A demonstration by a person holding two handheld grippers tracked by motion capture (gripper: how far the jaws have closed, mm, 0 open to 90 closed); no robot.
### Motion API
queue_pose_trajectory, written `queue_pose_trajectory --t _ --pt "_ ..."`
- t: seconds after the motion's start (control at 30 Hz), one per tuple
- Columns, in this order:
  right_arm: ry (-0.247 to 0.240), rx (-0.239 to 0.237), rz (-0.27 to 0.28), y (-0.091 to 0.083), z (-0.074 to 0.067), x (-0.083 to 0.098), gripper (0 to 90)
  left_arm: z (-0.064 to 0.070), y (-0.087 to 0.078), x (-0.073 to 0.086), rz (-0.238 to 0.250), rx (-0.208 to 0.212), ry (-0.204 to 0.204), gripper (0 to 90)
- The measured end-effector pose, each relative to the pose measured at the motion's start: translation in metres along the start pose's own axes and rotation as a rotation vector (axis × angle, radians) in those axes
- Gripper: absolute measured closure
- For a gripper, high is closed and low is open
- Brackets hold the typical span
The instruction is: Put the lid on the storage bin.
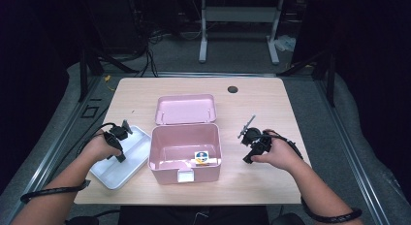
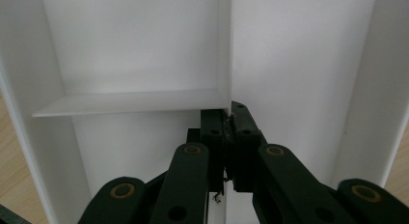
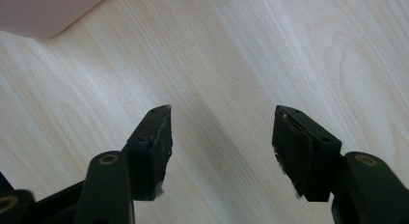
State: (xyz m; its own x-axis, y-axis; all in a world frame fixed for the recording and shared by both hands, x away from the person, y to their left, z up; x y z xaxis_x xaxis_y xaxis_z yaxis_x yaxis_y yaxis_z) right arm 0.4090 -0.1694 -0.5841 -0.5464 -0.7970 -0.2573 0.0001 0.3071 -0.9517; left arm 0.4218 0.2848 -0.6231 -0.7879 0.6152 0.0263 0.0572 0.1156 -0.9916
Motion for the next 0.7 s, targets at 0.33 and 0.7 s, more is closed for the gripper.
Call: queue_pose_trajectory --t 0.33,0.7 --pt "-0.001 0.004 -0.015 -0.002 0.001 0.002 40.0 -0.005 -0.006 0.002 -0.043 -0.016 0.022 89.0" --pt "0.007 -0.001 -0.018 -0.002 0.001 0.003 40.7 -0.016 -0.02 0.018 -0.043 0.007 0.009 89.1"
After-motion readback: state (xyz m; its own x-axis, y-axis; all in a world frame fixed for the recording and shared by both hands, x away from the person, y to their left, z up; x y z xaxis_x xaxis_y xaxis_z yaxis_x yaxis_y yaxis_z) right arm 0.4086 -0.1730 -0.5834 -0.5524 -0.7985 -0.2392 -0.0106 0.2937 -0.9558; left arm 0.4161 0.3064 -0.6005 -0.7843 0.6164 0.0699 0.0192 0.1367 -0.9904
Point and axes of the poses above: each handheld gripper's, and its own axes: y roughly forward along the jaws, x roughly out of its underside, z roughly to its right, the point moved 10 cm from there along y, roughly forward along the jaws, and after that the axes turned 14 degrees about -x, right-handed, at the moved point
